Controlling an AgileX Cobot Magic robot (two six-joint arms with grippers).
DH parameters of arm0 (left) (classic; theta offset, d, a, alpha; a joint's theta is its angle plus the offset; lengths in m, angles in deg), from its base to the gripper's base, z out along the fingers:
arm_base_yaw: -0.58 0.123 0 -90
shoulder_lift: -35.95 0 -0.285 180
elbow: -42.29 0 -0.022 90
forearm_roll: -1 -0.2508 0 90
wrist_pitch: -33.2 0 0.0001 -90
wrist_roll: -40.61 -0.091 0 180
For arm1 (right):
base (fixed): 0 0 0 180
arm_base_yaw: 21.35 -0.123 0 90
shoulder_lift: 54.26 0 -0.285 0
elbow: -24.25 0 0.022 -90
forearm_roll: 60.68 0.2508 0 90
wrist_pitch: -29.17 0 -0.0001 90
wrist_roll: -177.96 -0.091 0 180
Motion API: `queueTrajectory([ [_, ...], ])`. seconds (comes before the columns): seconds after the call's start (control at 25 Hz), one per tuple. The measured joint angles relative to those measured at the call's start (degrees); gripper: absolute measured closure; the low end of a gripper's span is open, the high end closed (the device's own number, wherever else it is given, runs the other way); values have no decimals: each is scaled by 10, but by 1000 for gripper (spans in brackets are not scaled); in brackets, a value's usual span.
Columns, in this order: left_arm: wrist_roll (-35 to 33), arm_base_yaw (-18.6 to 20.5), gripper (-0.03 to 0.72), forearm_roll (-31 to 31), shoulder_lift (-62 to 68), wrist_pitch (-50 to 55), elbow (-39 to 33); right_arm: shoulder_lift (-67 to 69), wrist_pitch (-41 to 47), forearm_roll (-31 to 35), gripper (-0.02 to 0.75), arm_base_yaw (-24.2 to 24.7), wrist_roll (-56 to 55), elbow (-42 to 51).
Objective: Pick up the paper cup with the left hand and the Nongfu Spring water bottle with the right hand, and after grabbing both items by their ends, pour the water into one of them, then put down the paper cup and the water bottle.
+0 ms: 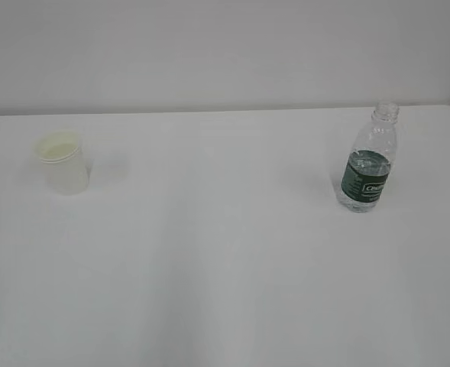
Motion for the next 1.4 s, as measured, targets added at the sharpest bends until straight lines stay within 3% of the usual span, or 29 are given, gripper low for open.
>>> queueTrajectory([
  [0.36,0,0,213,0,1,-32,-29,-34,-1,0,149,0,0,28],
  [1.4,0,0,238,0,1,-58,-40,-34,-13,0,150,0,0,34],
])
